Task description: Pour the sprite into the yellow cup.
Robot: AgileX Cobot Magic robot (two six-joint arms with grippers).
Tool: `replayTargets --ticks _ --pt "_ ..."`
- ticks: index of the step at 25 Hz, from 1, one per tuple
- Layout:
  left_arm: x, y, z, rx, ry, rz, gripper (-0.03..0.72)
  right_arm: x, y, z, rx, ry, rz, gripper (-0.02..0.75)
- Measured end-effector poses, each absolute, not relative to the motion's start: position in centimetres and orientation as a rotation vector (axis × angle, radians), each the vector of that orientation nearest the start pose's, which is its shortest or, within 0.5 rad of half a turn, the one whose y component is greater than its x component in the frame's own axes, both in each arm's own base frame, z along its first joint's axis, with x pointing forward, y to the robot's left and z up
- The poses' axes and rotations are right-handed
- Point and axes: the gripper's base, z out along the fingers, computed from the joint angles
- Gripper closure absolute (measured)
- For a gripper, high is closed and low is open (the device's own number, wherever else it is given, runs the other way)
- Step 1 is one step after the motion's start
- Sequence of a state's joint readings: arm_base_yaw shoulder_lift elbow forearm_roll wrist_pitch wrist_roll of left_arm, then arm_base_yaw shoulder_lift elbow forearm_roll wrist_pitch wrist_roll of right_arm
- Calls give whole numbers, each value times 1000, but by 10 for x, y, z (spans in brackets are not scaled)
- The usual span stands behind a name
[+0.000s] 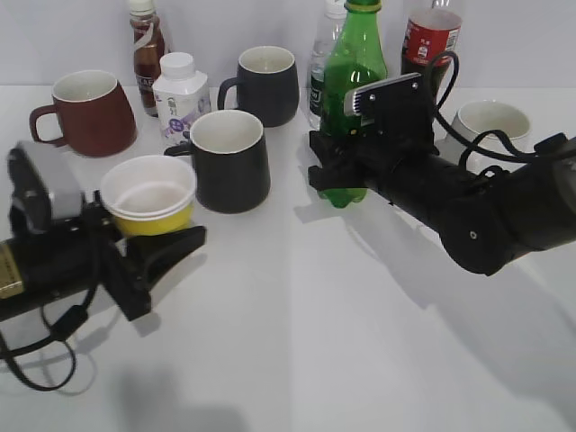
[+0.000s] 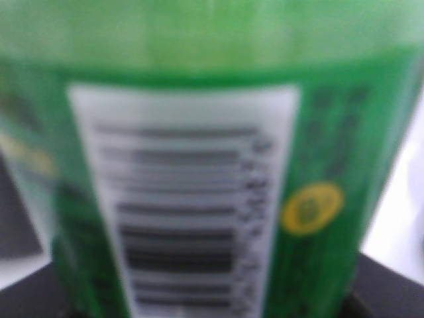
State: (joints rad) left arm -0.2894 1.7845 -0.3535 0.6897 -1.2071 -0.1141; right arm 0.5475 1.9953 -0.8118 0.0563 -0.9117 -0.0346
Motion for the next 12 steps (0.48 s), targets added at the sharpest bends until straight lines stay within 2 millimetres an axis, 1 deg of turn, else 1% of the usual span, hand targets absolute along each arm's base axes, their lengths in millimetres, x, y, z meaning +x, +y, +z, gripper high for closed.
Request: replayTargets --ticks 2,6,8,12 --pt "221 -132 138 869 1564 -684 262 322 192 136 -483 1707 342 330" --pt "220 -153 144 924 1503 -732 262 317 193 145 -670 1685 240 330" --pt "222 -163 146 947 1471 -750 262 315 194 154 -771 1631 176 330" --pt "225 -179 147 957 1453 -804 262 312 194 173 -897 1519 64 330"
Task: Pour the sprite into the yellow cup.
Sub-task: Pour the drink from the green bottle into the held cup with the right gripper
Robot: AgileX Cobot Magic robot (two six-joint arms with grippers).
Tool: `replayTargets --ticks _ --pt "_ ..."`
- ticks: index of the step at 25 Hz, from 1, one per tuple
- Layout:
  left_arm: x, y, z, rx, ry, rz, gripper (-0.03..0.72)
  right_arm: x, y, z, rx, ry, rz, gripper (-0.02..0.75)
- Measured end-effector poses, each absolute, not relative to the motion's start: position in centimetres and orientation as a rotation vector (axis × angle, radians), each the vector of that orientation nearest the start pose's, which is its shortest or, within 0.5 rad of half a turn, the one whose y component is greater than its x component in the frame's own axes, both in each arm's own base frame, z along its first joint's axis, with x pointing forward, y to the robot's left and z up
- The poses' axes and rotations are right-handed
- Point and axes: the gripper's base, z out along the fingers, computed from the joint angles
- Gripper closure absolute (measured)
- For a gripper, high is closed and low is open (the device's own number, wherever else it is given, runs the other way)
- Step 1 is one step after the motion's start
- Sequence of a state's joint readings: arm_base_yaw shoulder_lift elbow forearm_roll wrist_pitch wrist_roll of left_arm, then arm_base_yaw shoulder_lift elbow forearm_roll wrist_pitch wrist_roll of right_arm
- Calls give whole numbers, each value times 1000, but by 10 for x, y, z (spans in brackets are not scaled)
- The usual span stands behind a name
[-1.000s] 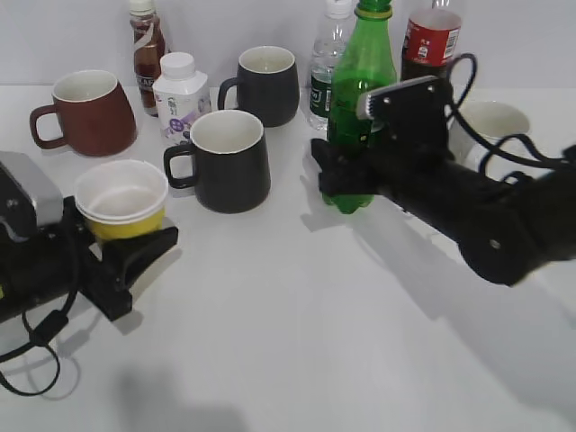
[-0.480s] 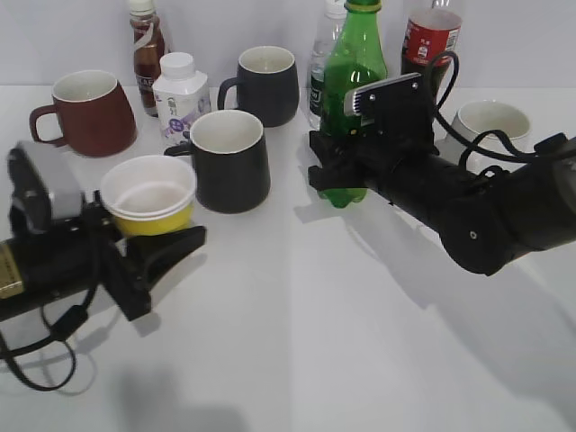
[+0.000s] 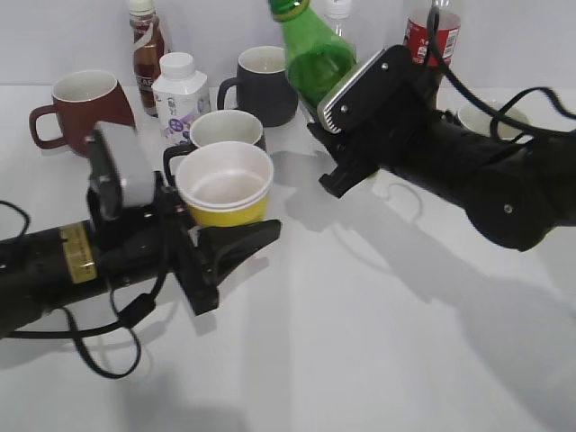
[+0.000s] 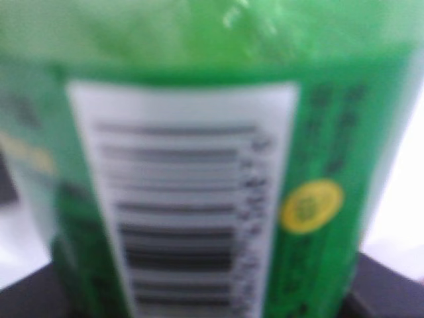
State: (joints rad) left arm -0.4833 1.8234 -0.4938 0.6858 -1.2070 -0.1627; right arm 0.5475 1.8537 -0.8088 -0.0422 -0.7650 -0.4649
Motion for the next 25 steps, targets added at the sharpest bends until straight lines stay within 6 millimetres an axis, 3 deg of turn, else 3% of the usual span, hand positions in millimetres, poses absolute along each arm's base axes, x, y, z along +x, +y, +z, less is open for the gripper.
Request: replayTargets --ticks 10,25 --pt "232 -186 137 950 1532 -823 262 310 192 191 -1219 1237 -299 330" --pt "242 -179 138 905 1543 -756 263 317 179 190 -1360 1113 -487 330"
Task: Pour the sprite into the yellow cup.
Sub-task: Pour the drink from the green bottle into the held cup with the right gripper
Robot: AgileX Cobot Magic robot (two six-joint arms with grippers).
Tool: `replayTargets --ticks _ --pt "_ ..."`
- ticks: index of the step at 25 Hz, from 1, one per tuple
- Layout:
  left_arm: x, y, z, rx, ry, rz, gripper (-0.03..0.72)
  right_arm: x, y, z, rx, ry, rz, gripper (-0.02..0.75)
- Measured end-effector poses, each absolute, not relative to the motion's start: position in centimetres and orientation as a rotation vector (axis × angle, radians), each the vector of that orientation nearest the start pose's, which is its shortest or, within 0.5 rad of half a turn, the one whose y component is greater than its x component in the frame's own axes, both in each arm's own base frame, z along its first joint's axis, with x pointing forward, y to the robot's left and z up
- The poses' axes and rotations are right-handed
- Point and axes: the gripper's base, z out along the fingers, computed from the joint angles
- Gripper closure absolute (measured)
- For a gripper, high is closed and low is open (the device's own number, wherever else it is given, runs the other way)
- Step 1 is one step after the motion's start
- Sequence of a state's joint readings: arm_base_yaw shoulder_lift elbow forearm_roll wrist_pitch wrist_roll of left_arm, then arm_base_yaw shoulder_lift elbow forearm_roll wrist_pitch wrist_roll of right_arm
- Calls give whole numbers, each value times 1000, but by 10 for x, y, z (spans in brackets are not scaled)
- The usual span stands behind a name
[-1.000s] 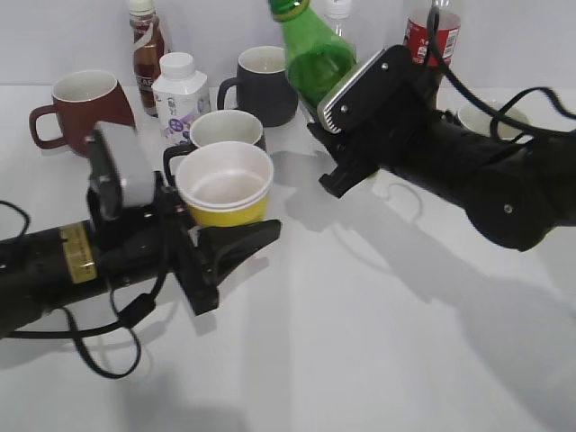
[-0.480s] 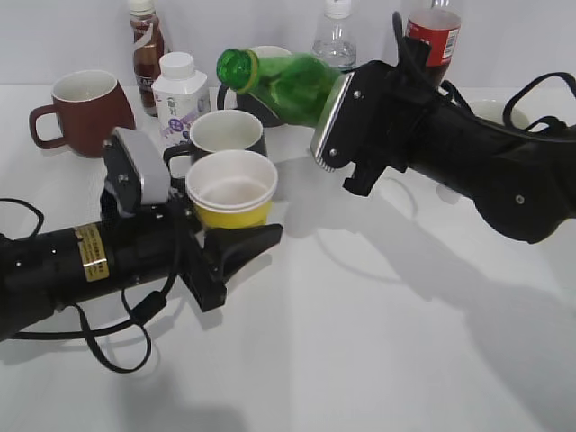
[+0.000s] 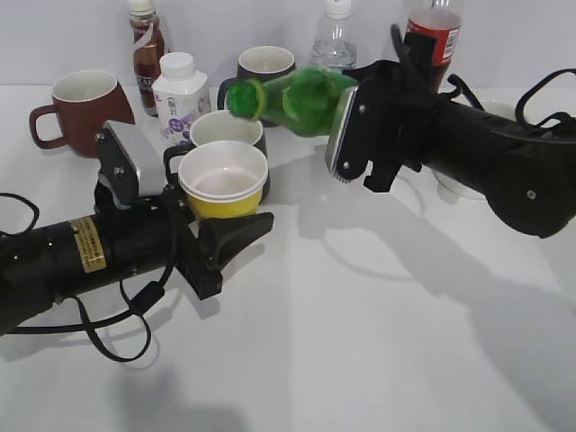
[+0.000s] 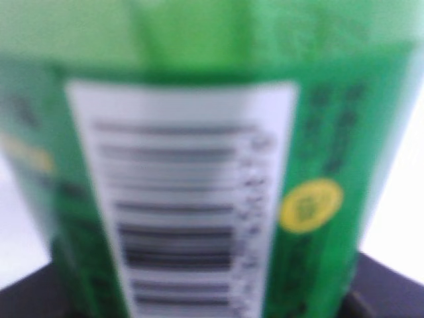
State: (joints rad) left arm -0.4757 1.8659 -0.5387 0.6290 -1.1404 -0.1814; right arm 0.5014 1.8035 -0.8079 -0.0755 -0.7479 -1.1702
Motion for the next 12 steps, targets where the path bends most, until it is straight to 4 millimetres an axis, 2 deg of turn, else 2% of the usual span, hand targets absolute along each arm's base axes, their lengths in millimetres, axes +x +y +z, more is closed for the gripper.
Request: replayTargets --ticks 12 --pt "237 -181 136 969 1527 -777 263 315 181 190 -1467 993 -573 330"
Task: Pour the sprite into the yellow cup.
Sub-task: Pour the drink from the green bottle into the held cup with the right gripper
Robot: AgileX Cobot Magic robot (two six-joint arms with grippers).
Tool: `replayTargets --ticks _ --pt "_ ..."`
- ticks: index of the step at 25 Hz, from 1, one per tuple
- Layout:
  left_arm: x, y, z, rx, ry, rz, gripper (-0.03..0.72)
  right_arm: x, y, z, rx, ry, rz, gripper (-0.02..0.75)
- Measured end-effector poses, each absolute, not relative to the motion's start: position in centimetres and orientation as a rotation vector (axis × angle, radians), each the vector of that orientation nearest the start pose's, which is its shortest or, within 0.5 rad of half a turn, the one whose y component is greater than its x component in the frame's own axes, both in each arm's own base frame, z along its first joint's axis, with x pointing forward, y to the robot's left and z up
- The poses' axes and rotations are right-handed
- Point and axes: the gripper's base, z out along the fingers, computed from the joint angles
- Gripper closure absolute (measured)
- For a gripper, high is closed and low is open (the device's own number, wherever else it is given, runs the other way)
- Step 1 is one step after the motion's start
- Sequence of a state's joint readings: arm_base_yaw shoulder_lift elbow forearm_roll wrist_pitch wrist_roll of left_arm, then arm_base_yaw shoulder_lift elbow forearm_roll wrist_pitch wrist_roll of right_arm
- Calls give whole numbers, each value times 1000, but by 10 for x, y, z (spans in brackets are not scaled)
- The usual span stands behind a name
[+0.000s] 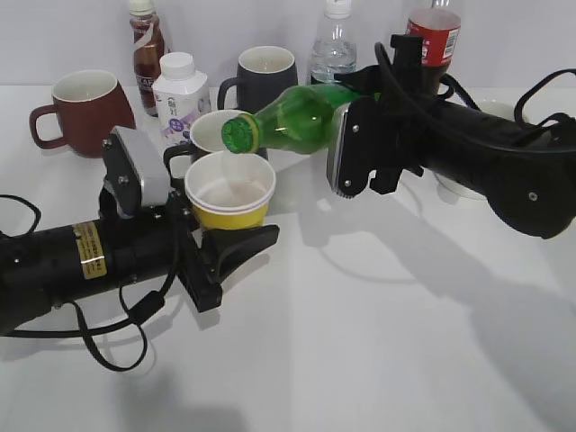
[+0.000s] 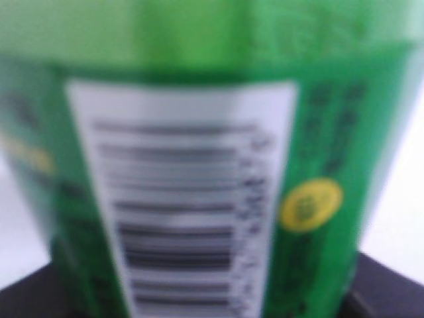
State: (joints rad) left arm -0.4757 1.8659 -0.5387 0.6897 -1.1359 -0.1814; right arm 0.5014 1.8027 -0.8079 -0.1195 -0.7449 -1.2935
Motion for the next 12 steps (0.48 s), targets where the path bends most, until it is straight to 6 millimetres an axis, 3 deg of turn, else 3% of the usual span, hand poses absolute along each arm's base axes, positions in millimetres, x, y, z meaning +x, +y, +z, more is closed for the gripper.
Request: replayTargets --ticks 7,12 --pt "237 -181 133 997 1554 -761 263 315 182 190 -1490 964 -597 330" --pt "236 -180 143 1006 1535 -738 263 315 182 190 -1498 954 -608 330"
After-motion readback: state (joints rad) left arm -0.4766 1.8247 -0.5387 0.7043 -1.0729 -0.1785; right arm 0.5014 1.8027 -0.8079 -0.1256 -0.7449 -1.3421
